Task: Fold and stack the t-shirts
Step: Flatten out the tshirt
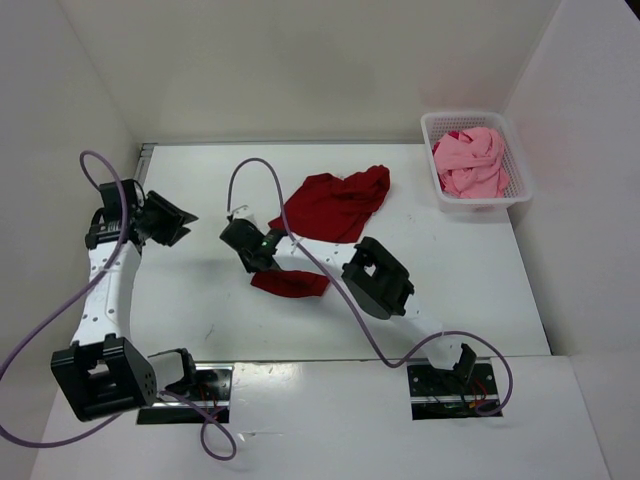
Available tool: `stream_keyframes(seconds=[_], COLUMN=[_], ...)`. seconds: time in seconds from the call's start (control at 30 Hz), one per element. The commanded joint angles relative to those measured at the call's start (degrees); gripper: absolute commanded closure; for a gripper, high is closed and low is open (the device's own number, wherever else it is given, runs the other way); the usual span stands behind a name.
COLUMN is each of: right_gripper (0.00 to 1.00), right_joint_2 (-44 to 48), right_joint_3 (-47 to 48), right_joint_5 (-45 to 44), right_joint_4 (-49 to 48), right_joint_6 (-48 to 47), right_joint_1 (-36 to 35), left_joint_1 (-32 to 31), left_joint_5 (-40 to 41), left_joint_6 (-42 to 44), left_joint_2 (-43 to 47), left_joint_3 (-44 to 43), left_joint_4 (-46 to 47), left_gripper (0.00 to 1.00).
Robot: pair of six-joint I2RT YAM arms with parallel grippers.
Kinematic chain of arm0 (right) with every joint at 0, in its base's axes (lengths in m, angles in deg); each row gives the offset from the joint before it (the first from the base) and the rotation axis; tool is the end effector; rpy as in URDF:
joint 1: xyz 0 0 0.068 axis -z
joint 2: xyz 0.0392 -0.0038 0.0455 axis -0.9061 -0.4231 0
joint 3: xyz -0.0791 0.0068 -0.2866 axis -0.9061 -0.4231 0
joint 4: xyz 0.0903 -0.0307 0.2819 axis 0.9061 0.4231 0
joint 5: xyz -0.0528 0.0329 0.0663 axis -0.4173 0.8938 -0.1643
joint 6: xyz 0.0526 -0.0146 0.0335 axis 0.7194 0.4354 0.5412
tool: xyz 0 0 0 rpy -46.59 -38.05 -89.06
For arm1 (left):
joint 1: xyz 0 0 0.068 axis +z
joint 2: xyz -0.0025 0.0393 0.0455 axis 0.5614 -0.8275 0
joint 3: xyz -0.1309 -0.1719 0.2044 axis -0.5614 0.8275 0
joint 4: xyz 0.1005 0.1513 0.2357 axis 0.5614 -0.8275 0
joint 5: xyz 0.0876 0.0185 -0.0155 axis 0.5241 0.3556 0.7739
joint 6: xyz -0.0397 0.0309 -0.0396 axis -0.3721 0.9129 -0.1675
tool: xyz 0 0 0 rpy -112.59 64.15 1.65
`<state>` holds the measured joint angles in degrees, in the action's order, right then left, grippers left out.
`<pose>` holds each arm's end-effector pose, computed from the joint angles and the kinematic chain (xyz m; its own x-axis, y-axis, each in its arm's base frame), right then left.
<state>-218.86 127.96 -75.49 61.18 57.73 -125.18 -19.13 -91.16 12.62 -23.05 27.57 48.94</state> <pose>0.3045 0.4998 0.1453 -0.6362 -0.4017 -0.6587 -0.5256 0.8507 -0.0112 0.2858 0.0622 0.3217 -0.3774 -0.8592 -0.3456 -0.5103 0.5043 -0.6966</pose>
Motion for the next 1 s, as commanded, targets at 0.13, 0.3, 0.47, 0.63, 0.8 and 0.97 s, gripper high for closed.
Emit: stream_keyframes(seconds=[0.13, 0.3, 0.47, 0.63, 0.8, 0.97], right_gripper=[0.96, 0.97, 0.97, 0.96, 0.96, 0.96], right_joint_2=[9.5, 27.8, 50.4, 65.5, 73.1, 77.2], right_joint_3=[-1.8, -10.0, -24.2, -35.8, -44.4, -47.1], right_joint_5=[0.7, 5.7, 12.8, 19.1, 21.8, 21.1], right_joint_4=[0.5, -2.4, -5.1, -4.4, -1.5, 0.7], right_joint_6=[5.3, 8.6, 14.0, 14.7, 14.2, 14.7], right_joint_1=[2.3, 11.0, 28.3, 43.0, 50.3, 51.9], left_joint_1=[1.0, -1.7, -7.5, -18.6, -24.0, -24.0], left_joint_5=[0.3, -2.6, -2.6, -2.1, 4.4, 7.3], left_joint_6=[2.1, 4.8, 4.0, 0.3, -1.4, -2.0], left_joint_2=[1.7, 1.7, -0.2, -7.8, -13.6, -16.4], left_joint_3=[4.2, 11.7, 14.7, 14.7, 12.5, 13.1], left_joint_4=[1.3, 1.4, 1.4, 4.4, 5.5, 8.8], left_gripper=[0.43, 0.43, 0.40, 0.37, 0.40, 0.38])
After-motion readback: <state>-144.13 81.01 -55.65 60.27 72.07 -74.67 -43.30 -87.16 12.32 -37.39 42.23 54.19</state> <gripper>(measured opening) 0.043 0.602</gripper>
